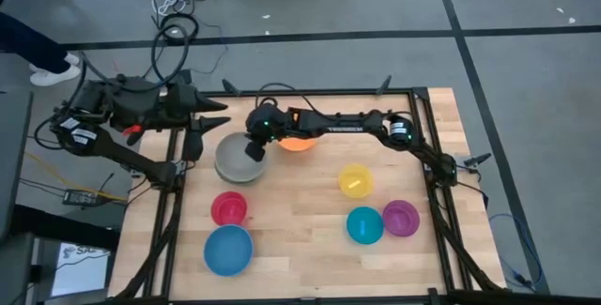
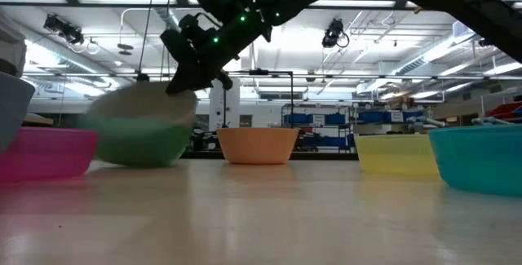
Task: Nest bowls inside each other
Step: Stack the gray bowl on top of the green bowl, then stack the orange bowl on top of the gray bowl
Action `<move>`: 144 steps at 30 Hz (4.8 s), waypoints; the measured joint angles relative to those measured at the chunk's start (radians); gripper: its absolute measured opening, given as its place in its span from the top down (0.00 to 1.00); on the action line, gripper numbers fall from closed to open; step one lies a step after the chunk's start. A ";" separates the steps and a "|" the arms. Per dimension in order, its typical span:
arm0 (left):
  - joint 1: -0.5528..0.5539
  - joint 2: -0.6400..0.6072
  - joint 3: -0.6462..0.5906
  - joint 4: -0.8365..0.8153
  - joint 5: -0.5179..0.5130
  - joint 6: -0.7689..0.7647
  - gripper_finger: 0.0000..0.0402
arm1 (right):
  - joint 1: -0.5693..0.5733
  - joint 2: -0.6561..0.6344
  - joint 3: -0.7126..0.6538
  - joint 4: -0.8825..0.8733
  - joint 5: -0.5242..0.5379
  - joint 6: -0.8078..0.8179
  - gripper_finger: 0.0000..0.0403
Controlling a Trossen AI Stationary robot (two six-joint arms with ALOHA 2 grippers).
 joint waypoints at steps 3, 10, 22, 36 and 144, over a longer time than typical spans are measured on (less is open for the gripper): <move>0.000 0.000 0.000 -0.004 0.000 -0.002 0.65 | -0.003 -0.017 0.001 -0.010 0.004 0.001 0.75; 0.000 0.001 0.000 -0.011 -0.001 -0.002 0.65 | -0.002 -0.028 0.000 -0.023 0.057 -0.043 0.66; 0.000 0.001 0.000 -0.155 -0.008 -0.091 0.65 | -0.047 -0.028 -0.001 -0.573 0.030 -0.042 0.68; 0.000 0.002 -0.104 -0.187 -0.038 -0.116 0.65 | -0.067 -0.043 0.001 -0.661 0.001 -0.051 0.68; 0.000 0.001 -0.130 0.018 -0.096 -0.108 0.65 | 0.207 -0.204 -0.070 -0.186 -0.004 -0.209 1.00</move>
